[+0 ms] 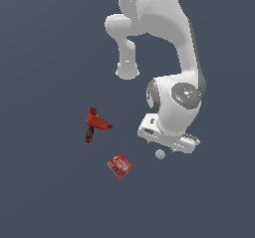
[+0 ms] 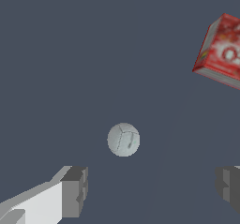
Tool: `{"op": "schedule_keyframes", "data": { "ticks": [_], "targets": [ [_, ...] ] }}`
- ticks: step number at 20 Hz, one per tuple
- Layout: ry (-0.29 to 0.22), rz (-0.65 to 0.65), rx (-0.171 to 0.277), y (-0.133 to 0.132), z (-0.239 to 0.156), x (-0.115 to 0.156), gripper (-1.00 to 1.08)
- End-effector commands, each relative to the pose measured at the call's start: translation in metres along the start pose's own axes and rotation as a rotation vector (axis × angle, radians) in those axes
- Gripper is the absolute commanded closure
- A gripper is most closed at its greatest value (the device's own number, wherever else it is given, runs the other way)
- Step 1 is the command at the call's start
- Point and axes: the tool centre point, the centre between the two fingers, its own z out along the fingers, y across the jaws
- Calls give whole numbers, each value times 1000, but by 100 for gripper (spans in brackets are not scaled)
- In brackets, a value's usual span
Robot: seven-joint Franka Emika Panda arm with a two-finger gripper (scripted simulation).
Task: Pick up a designated object from a clutter of objects.
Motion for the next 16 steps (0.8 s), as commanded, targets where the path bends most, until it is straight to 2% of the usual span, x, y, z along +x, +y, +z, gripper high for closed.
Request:
{"op": "schedule_keyframes", "data": {
  "ticks": [1, 7, 16],
  "targets": [
    [3, 31, 0, -6, 15, 1, -92],
    [4, 73, -2, -14, 36, 0, -92],
    [4, 78, -2, -15, 45, -1, -92]
  ]
}}
